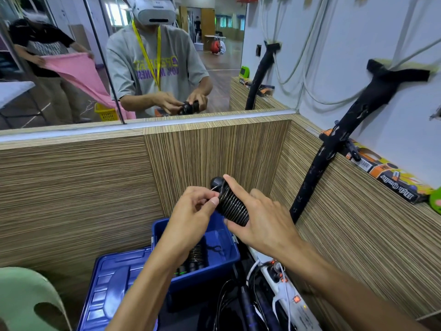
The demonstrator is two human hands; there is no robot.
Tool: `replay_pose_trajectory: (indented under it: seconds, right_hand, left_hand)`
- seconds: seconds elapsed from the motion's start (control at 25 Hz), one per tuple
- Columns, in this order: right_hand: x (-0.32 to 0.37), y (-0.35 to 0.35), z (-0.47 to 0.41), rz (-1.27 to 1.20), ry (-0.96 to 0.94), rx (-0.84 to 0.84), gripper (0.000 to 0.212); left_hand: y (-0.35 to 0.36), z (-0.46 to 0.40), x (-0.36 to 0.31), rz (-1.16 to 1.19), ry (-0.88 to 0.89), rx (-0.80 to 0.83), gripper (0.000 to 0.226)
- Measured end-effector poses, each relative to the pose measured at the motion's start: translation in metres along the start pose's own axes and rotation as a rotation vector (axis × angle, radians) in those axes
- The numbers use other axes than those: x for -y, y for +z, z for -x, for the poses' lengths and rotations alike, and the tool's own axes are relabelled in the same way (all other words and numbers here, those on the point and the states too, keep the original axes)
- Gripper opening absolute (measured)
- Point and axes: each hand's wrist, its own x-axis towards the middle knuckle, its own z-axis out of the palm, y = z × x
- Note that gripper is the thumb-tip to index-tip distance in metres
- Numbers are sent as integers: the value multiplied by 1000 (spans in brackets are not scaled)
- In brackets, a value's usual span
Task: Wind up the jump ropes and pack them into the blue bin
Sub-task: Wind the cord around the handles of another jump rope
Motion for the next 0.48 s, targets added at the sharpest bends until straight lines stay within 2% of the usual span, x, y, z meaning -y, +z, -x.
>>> replay_pose_trajectory:
  seconds: [0.12, 0.32, 0.48]
  right_hand:
    - [2, 0, -3, -5, -9, -16, 89]
    - [2, 2, -5, -42, 43, -37, 88]
    - [-1, 2, -3, -47, 37, -61, 88]
  left_hand:
    - [-7, -4, -1, 73, -37, 6, 13]
    - [3, 3, 1, -91, 244, -151, 15]
    - [5, 5, 1, -12, 298, -215, 26]
